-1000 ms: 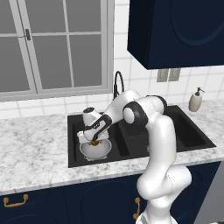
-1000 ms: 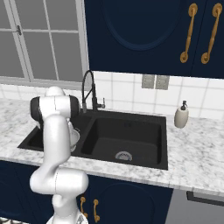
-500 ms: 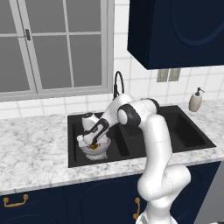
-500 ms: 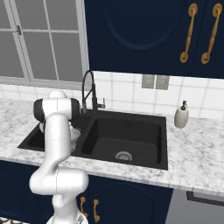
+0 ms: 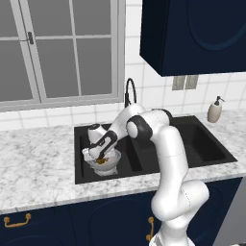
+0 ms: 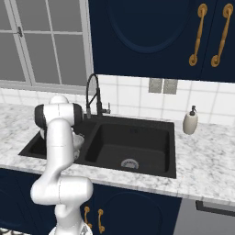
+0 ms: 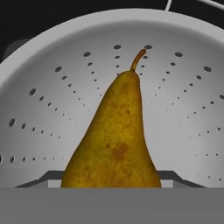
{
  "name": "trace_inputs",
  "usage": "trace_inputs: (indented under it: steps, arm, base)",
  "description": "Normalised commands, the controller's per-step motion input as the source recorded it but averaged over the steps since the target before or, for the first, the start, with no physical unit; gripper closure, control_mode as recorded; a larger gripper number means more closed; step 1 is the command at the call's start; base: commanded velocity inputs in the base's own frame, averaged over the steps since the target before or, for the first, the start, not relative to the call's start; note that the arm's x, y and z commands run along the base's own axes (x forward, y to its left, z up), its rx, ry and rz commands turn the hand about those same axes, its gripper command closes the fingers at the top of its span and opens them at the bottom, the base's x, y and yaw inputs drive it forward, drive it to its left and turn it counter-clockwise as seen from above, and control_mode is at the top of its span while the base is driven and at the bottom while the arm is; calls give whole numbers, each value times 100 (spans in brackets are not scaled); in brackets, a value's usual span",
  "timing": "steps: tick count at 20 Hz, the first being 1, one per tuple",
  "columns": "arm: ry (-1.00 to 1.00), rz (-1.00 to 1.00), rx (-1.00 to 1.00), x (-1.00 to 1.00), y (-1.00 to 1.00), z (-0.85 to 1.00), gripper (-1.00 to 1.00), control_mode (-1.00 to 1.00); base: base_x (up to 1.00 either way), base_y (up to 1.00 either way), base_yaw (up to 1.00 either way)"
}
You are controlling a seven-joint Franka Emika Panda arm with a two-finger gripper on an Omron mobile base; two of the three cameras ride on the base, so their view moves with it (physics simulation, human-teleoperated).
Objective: Put the colander in the sink, put the pear in the colander, and turn on the sink faucet and pour water over the colander.
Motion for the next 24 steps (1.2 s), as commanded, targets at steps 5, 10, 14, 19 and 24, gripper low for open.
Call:
trace_inputs:
  steps: [5,10,14,19,24]
  arm:
    - [0,0,0,-1,0,0,-100,-100]
    - [0,0,0,0,-1,0,-100,-100]
    - [0,0,-3,-2,-14,19,-100,-100]
    - [0,-4,-4,-1,-2,65,-100,-100]
    - [0,-6,-1,-5,0,99,-100,-100]
  base:
    - [0,0,0]
    - [0,0,0]
    - [0,0,0]
    - [0,0,0]
    - [0,0,0]
